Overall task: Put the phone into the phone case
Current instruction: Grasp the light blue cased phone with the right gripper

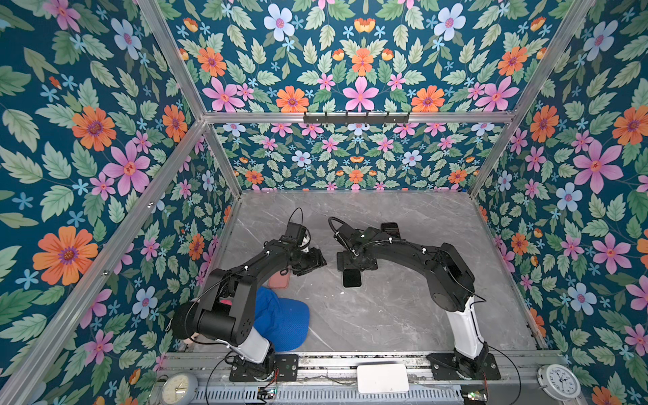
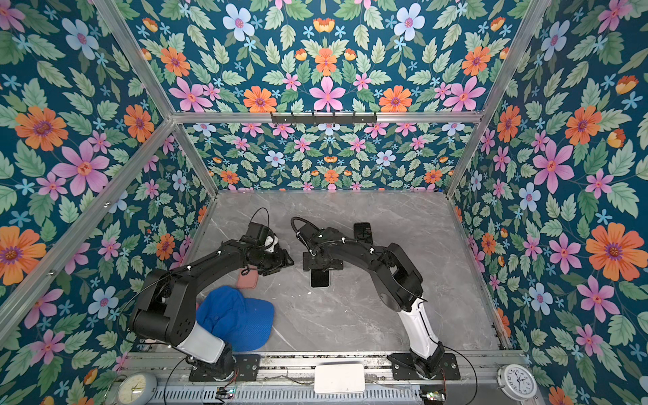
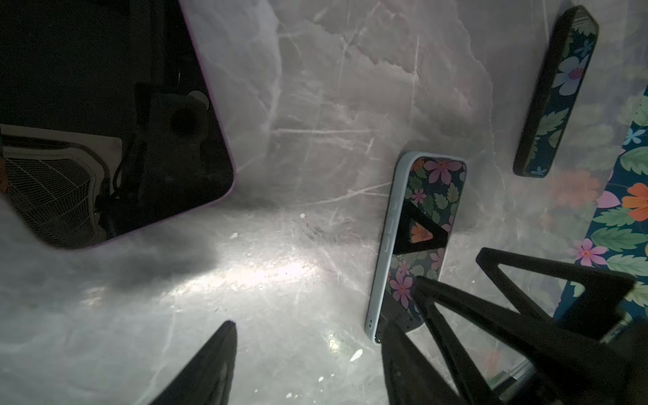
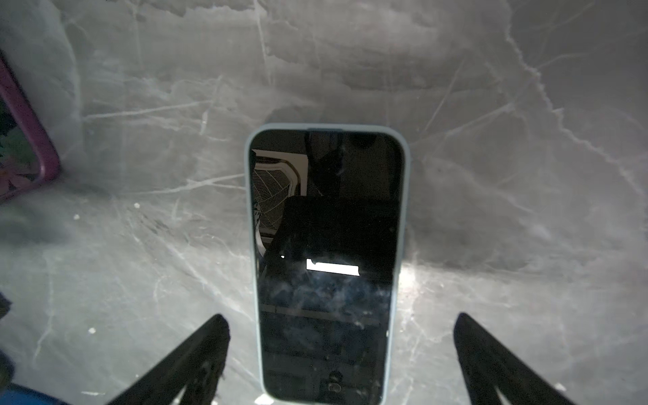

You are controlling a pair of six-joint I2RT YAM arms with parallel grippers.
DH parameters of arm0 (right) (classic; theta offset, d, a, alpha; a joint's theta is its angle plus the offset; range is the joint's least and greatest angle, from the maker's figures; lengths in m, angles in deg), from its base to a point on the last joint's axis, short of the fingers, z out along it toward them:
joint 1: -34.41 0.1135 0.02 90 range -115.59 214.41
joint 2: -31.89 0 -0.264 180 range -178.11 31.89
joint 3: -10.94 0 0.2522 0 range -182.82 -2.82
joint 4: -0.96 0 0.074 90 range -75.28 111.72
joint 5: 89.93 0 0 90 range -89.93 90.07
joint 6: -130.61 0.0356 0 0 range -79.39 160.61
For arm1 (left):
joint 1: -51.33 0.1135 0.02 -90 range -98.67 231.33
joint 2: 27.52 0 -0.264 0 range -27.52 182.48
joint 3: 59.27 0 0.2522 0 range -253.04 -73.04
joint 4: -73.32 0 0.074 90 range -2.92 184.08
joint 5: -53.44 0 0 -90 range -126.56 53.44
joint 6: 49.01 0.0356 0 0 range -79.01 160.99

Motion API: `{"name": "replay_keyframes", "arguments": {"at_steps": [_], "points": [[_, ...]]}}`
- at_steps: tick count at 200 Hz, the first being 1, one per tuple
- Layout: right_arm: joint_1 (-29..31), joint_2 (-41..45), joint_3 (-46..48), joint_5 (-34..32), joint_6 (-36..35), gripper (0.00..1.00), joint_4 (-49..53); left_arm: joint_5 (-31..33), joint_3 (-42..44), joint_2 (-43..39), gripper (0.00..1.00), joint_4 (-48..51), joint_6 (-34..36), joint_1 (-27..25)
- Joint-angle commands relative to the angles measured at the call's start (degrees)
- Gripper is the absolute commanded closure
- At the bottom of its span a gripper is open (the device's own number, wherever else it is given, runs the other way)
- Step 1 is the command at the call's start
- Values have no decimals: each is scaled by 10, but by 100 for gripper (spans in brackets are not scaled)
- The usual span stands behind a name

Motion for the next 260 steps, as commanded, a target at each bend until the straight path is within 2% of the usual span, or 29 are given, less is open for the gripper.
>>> {"name": "replay_keyframes", "arguments": {"at_steps": [1,44,99,144,175,223,260], "points": [[2,-13,-19,-19,11,1,42,4,4,-7,31,8,12,4],[2,-33,-29,-1,11,1,32,1,7,-6,25,5,11,6],[2,-68,-53,5,9,4,49,-7,10,-2,23,1,11,11],[2,-85,-63,3,7,13,64,-11,13,1,23,-4,12,13],[2,-84,-66,-7,6,25,70,-9,15,-1,23,-2,12,14],[1,-78,-68,-15,2,28,70,-10,16,-3,23,-1,11,17],[-22,-52,-62,-17,-26,30,58,-12,10,0,23,-1,11,17]]}}
